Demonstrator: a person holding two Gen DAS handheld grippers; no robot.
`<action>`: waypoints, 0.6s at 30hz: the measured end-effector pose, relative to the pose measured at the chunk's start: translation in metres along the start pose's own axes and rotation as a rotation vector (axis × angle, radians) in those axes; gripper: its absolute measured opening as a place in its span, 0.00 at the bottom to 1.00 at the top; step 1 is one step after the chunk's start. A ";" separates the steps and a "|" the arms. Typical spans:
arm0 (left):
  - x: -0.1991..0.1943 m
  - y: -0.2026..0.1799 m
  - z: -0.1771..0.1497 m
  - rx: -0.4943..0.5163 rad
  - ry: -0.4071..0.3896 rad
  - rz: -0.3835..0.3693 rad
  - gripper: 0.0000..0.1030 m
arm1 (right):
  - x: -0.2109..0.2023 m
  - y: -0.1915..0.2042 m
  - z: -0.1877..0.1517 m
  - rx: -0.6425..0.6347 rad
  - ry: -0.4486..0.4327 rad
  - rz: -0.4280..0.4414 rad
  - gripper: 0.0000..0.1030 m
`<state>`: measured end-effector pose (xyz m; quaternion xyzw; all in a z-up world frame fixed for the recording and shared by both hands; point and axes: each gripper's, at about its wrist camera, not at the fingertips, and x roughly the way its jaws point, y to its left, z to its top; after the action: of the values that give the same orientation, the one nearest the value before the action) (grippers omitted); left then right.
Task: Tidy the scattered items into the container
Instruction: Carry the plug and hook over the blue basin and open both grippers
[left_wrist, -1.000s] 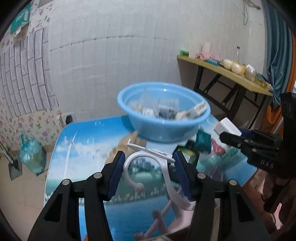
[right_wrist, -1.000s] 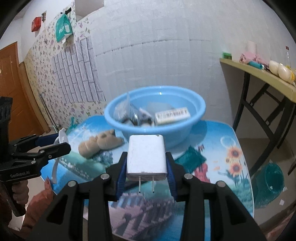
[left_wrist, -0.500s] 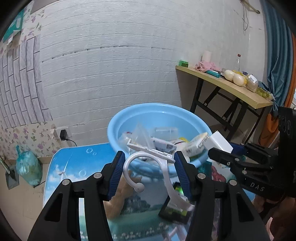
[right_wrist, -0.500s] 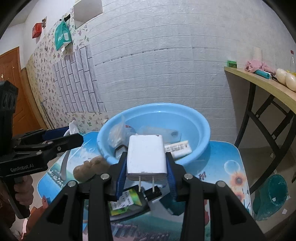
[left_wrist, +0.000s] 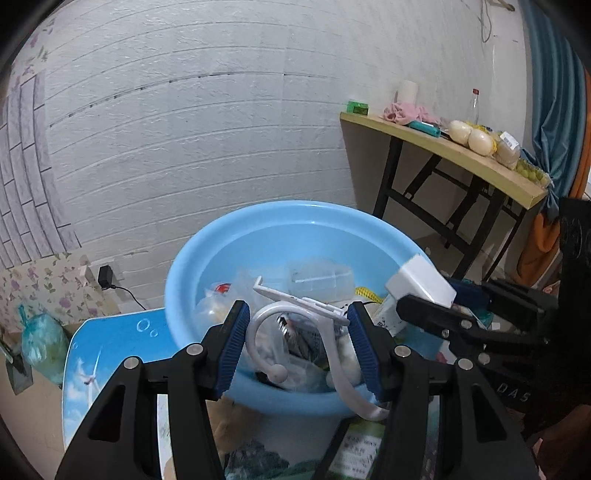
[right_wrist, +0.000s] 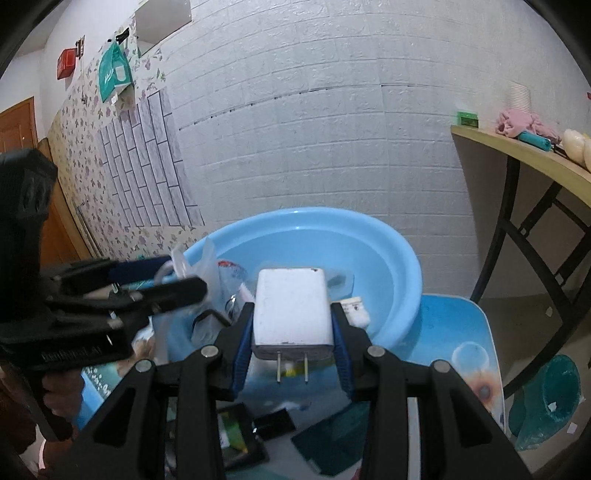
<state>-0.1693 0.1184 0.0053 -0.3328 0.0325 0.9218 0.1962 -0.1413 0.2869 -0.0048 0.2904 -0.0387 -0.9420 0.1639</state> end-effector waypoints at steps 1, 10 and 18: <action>0.002 -0.001 0.001 0.002 -0.001 -0.002 0.53 | 0.002 -0.002 0.001 0.004 -0.003 -0.001 0.37; 0.014 0.004 -0.001 -0.021 0.022 -0.006 0.64 | 0.019 -0.012 0.011 0.037 -0.017 -0.011 0.42; 0.001 0.015 -0.006 -0.056 0.014 0.018 0.66 | 0.016 -0.007 0.010 0.055 0.001 -0.010 0.65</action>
<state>-0.1722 0.1041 -0.0016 -0.3444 0.0111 0.9217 0.1784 -0.1617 0.2882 -0.0068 0.2953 -0.0631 -0.9413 0.1509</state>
